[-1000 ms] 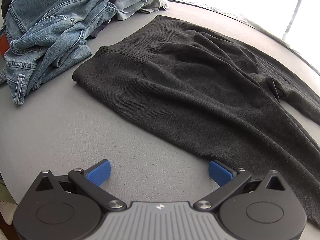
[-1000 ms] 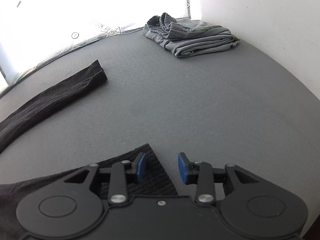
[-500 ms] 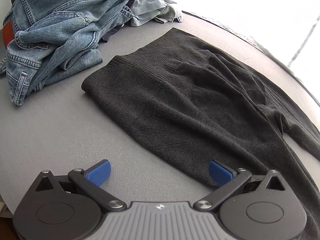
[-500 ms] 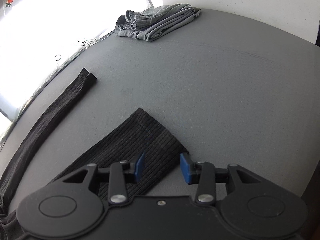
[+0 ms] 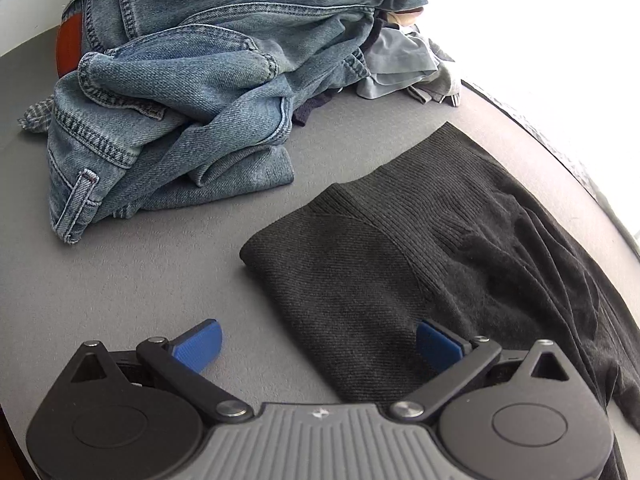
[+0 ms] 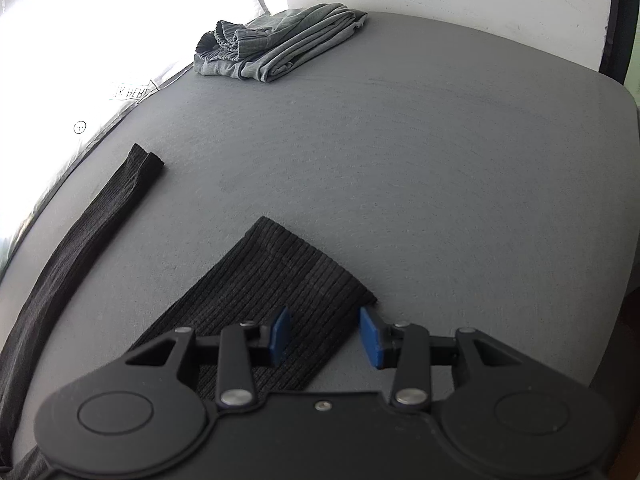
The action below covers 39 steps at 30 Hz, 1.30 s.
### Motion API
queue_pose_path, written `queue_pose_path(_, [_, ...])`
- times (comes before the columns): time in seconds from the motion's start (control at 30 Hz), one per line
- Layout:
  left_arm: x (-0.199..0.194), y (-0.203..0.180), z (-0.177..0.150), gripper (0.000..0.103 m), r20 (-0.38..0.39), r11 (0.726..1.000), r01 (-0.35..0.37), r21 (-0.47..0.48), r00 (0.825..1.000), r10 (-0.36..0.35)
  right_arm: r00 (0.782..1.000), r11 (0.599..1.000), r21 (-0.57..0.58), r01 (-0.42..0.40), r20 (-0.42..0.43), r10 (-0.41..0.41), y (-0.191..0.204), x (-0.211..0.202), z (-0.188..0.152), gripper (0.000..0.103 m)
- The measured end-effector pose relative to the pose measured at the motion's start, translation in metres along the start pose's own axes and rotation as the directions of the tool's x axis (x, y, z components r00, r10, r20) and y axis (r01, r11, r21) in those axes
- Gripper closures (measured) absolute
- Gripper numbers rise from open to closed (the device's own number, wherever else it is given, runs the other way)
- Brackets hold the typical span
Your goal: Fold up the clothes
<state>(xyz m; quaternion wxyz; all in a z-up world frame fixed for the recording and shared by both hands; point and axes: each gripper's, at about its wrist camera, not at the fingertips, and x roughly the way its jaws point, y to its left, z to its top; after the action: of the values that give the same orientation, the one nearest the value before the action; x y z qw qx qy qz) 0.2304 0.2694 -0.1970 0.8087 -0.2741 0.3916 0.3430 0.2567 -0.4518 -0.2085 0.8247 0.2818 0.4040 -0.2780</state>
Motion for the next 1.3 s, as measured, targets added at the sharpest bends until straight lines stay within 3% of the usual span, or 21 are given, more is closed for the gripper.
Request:
queue_pose_path(0.07, [0.003,-0.003,0.004,0.012,0.020,1.000,-0.025,-0.008,0.999,0.025,1.000,1.000,0.003,0.010,0.004,-0.010,0.002,0.000,0.000,0.071])
queue_pose_path(0.1, [0.004,-0.006,0.006,0.022,0.033,0.999,-0.042,-0.001,0.999,0.042,1.000,1.000,0.004,0.017,0.013,-0.017,0.003,0.000,0.001,0.077])
queue_pose_path(0.13, [0.005,-0.009,0.007,0.030,0.046,0.999,-0.052,0.011,0.998,0.052,1.000,1.000,0.016,0.009,0.025,-0.009,0.002,-0.001,0.001,0.094])
queue_pose_path(0.23, [0.004,-0.013,0.012,0.074,0.079,0.996,-0.085,0.021,0.993,0.083,0.997,0.992,0.117,-0.041,0.065,0.033,-0.004,-0.008,0.005,0.098])
queue_pose_path(0.27, [0.003,-0.011,0.016,0.097,0.083,0.997,-0.081,0.002,0.993,0.080,0.996,0.989,0.140,-0.054,0.078,0.043,-0.004,-0.012,0.007,0.099])
queue_pose_path(0.3, [0.002,-0.006,0.021,0.098,0.080,0.998,-0.058,-0.033,0.995,0.061,0.995,0.987,0.149,-0.058,0.090,0.045,-0.003,-0.015,0.009,0.099])
queue_pose_path(0.47, [-0.022,0.007,0.046,0.099,0.110,0.985,0.017,-0.169,0.994,0.002,0.988,0.992,0.099,-0.078,0.138,0.064,0.017,-0.040,0.025,0.099])
queue_pose_path(0.53, [-0.036,0.003,0.054,0.099,0.132,0.986,0.006,-0.167,0.991,0.016,0.986,0.994,0.075,-0.073,0.155,0.061,0.026,-0.051,0.032,0.099])
queue_pose_path(0.73, [-0.051,-0.029,0.074,0.099,0.155,0.992,-0.032,-0.123,0.987,0.051,0.977,0.993,-0.098,0.072,0.207,-0.050,0.073,-0.066,0.041,0.099])
queue_pose_path(0.93, [-0.023,-0.094,0.129,0.099,0.193,0.993,0.059,-0.101,0.980,-0.039,0.980,0.979,-0.191,0.071,0.196,-0.033,0.138,-0.024,0.087,0.099])
queue_pose_path(1.03, [0.019,-0.149,0.155,0.099,0.220,0.997,0.070,0.015,0.973,-0.072,0.984,0.978,-0.206,0.039,0.178,-0.001,0.179,0.016,0.126,0.099])
queue_pose_path(1.1, [0.049,-0.185,0.166,0.087,0.228,0.994,0.042,0.096,0.972,-0.063,0.988,0.980,-0.197,-0.010,0.151,0.041,0.209,0.050,0.153,0.098])
queue_pose_path(1.13, [0.060,-0.200,0.170,0.084,0.224,0.991,0.033,0.132,0.973,-0.062,0.988,0.980,-0.192,-0.043,0.135,0.070,0.223,0.067,0.165,0.093])
queue_pose_path(1.17, [0.066,-0.211,0.173,0.079,0.225,0.988,0.017,0.155,0.973,-0.052,0.990,0.978,-0.195,-0.077,0.104,0.099,0.237,0.083,0.174,0.068])
queue_pose_path(1.23, [0.066,-0.227,0.170,0.065,0.235,0.982,0.001,0.191,0.971,-0.047,0.996,0.978,-0.203,-0.039,0.066,0.053,0.263,0.100,0.179,0.039])
queue_pose_path(1.3, [0.058,-0.227,0.157,0.046,0.235,0.980,0.032,0.198,0.969,-0.079,0.996,0.967,-0.251,-0.033,0.075,0.053,0.278,0.102,0.169,0.040])
